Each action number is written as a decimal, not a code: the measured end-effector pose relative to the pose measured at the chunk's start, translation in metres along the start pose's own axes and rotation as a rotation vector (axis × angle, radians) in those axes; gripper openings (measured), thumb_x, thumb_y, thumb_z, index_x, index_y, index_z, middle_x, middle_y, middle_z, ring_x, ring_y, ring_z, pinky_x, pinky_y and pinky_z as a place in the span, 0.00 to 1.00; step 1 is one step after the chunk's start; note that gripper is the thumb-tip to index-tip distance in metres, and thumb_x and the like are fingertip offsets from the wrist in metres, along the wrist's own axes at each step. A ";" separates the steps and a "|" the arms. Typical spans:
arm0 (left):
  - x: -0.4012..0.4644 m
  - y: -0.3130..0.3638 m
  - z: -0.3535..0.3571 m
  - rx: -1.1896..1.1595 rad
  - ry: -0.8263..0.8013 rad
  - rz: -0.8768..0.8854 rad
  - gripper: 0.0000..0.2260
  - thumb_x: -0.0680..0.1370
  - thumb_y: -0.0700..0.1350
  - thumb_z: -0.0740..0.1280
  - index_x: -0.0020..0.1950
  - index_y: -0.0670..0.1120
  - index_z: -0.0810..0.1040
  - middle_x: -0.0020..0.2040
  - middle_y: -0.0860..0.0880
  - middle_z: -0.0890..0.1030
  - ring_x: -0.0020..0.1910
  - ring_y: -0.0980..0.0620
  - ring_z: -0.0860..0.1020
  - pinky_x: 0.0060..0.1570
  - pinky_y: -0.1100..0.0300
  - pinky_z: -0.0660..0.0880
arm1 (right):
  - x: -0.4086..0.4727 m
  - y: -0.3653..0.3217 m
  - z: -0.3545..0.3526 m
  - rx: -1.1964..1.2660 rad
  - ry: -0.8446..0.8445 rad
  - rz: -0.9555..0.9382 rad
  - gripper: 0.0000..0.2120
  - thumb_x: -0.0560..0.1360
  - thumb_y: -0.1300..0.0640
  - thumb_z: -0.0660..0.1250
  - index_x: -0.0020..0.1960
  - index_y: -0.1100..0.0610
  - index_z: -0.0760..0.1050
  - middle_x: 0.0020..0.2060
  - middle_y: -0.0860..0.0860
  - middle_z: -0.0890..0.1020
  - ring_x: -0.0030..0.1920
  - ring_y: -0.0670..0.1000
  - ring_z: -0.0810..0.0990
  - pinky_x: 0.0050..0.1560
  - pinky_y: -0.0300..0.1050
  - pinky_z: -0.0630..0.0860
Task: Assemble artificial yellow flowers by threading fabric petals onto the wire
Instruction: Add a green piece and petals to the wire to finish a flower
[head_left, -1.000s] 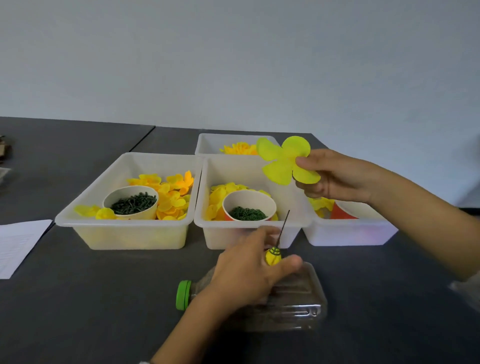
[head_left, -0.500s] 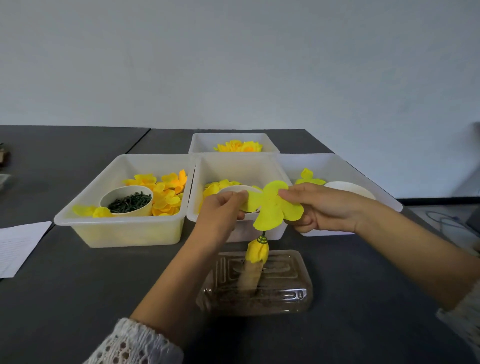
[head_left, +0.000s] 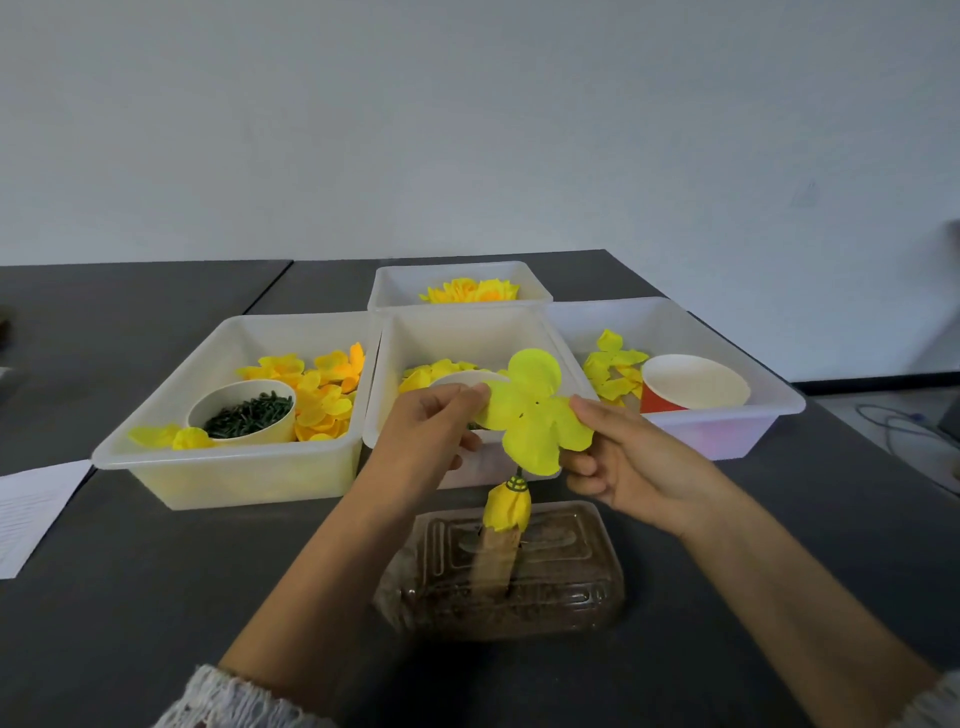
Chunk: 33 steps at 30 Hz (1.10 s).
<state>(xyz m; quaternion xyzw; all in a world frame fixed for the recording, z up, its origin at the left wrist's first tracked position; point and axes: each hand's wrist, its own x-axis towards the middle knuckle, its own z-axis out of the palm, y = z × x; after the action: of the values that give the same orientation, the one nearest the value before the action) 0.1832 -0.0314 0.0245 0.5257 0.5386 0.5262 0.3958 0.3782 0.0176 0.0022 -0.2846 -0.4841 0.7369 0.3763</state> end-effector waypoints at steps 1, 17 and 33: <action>0.001 -0.002 -0.001 0.023 0.014 0.008 0.18 0.82 0.45 0.62 0.45 0.30 0.78 0.38 0.43 0.73 0.33 0.54 0.73 0.34 0.61 0.68 | 0.000 0.003 0.000 -0.003 0.010 0.011 0.08 0.74 0.51 0.65 0.43 0.53 0.82 0.33 0.50 0.71 0.27 0.45 0.67 0.25 0.35 0.60; -0.019 -0.047 -0.018 0.503 -0.101 0.057 0.17 0.80 0.50 0.64 0.32 0.47 0.69 0.27 0.56 0.70 0.29 0.60 0.69 0.34 0.61 0.66 | -0.019 -0.010 0.017 -0.934 0.088 0.329 0.16 0.79 0.51 0.64 0.35 0.56 0.72 0.25 0.48 0.75 0.21 0.44 0.63 0.22 0.36 0.61; -0.023 -0.071 -0.017 0.330 0.041 0.102 0.16 0.83 0.53 0.60 0.35 0.59 0.76 0.29 0.59 0.76 0.31 0.62 0.71 0.31 0.62 0.65 | 0.185 -0.029 -0.022 -2.270 -0.214 0.316 0.18 0.72 0.45 0.71 0.59 0.48 0.75 0.51 0.51 0.75 0.62 0.56 0.67 0.59 0.56 0.60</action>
<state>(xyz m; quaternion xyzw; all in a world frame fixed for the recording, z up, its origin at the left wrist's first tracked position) 0.1595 -0.0495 -0.0456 0.5993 0.5982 0.4609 0.2657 0.3009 0.1888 0.0105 -0.4531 -0.8572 -0.0642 -0.2362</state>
